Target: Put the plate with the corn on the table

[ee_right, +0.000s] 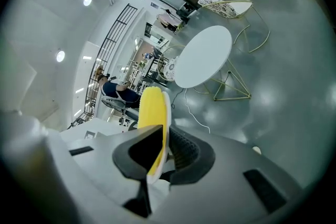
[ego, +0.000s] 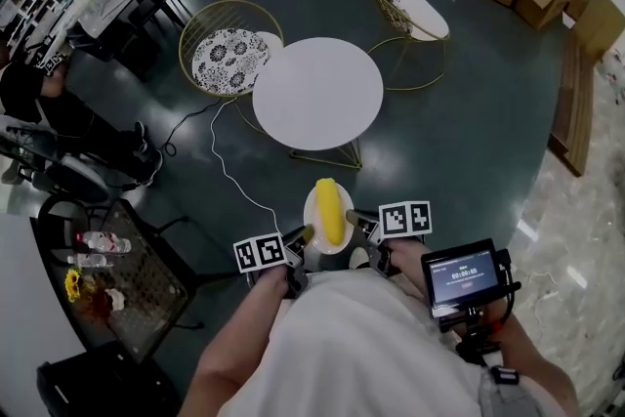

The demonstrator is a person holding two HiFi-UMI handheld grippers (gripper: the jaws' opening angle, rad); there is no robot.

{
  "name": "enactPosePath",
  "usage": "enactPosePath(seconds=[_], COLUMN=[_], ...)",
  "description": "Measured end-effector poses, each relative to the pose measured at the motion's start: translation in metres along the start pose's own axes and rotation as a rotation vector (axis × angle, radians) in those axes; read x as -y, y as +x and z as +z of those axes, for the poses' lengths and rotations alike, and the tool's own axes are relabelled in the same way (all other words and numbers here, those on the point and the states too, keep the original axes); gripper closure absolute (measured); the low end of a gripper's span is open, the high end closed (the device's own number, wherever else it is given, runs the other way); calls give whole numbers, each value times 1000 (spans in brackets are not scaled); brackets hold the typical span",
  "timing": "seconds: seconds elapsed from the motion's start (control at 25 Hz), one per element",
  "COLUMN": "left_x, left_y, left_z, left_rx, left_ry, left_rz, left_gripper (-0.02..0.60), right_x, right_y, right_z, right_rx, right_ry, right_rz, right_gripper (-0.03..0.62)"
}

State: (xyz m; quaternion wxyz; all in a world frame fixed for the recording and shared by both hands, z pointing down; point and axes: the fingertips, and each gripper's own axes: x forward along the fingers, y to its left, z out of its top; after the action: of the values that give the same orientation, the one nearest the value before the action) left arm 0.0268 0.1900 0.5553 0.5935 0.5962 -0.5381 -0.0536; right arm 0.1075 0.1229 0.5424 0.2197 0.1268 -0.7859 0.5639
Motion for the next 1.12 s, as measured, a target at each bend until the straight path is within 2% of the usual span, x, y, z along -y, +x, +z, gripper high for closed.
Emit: enactPosePath(seconds=[0.56,1.12], left_x=[-3,-28], left_y=[20,35], left_z=[33,112], left_rx=[-37,-94], left_ry=[10,57], left_rz=[3,-35], left_gripper=[538,538], right_x=[11,7], right_y=[14,65], right_z=[30,84], right_rx=[28,86], right_ry=[45,77], right_rz=[-1,-46], right_gripper=[546,546])
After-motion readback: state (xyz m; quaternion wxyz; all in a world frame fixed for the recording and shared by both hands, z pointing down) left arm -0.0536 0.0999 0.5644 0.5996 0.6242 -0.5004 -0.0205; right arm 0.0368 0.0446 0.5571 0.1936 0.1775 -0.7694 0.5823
